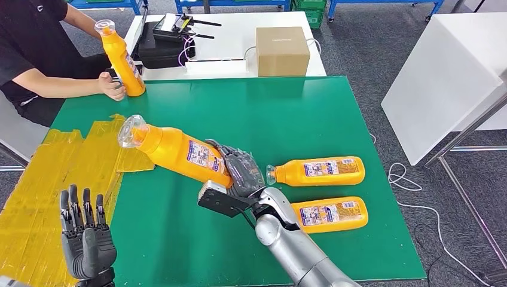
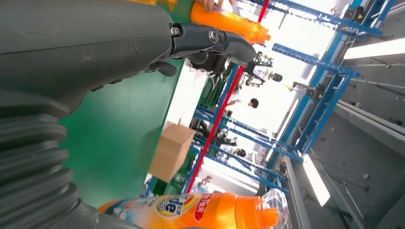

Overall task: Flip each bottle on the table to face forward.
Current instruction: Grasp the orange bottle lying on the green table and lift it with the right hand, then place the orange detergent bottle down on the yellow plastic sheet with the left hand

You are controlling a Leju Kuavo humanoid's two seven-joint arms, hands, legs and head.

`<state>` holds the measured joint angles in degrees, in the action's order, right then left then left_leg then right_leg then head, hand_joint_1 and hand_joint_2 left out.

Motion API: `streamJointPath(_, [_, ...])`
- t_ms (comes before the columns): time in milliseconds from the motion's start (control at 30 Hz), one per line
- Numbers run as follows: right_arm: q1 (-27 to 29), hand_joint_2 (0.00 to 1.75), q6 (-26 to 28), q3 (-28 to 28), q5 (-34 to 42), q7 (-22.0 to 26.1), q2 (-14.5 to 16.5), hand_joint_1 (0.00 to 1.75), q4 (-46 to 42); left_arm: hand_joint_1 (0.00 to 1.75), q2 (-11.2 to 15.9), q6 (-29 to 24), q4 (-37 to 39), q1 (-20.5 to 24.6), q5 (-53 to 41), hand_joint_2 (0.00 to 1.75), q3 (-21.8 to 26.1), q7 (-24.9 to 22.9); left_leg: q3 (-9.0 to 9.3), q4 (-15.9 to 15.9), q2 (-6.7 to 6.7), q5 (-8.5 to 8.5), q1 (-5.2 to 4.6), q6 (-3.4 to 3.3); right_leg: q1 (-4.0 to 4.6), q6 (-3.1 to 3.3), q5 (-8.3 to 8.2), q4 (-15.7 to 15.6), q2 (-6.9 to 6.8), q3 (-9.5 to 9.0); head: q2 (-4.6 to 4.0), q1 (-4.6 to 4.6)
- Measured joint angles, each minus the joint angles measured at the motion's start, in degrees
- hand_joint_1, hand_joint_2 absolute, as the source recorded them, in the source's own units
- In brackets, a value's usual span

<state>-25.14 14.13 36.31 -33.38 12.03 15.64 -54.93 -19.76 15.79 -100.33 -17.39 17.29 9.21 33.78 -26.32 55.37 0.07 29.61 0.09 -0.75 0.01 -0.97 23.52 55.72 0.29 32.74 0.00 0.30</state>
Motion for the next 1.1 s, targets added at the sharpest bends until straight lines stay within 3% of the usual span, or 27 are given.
streamJointPath(233, [0.7,1.75,-2.7,2.8,0.9,0.7,2.1,1.75,-0.2,0.0,-0.4,1.1,0.2,0.2,-1.5,1.75,-4.5,-0.3,-0.05,0.0,0.0,0.0,0.0,0.0,0.0,0.0,0.0,0.0,0.01,0.07,0.0,-0.01])
streamJointPath(500, [0.9,1.75,-5.7,6.1,1.5,0.9,3.7,1.75,0.3,0.0,-0.4,1.8,0.4,0.4,-2.2,1.75,-6.6,-0.3,-0.14,0.0,0.01,0.0,0.0,0.0,-0.01,0.0,0.0,0.0,0.01,0.1,0.0,0.0])
streamJointPath(767, [0.9,1.75,-9.3,15.6,6.0,0.3,5.3,1.75,3.7,0.0,0.0,1.9,0.8,0.4,-4.2,1.75,-9.8,1.0,-0.18,0.0,0.0,0.0,0.01,0.0,-0.01,0.0,0.0,0.0,0.0,0.12,0.0,0.01])
streamJointPath(1000, [0.2,1.75,-10.4,23.2,7.9,0.5,5.2,1.75,4.7,0.0,0.8,1.7,1.5,-1.1,-3.7,1.75,-8.8,1.9,-0.13,0.0,0.02,0.0,0.0,0.0,0.0,0.0,0.0,0.0,0.02,0.15,0.0,-0.01])
streamJointPath(1067, [-0.5,1.75,-11.1,25.2,8.2,1.1,5.2,1.75,5.1,0.43,1.0,1.8,1.7,-1.5,-3.9,1.75,-8.2,2.1,-0.12,0.0,0.03,0.0,0.0,0.0,0.01,0.0,0.0,0.0,0.03,0.17,0.0,-0.01])
streamJointPath(1100, [-1.0,1.75,-11.4,25.9,8.3,1.4,5.2,1.75,5.5,0.86,1.0,1.8,1.8,-1.7,-4.0,1.75,-8.1,2.2,-0.12,0.0,0.03,0.0,0.0,0.0,0.01,0.0,0.0,0.0,0.03,0.17,0.0,0.0])
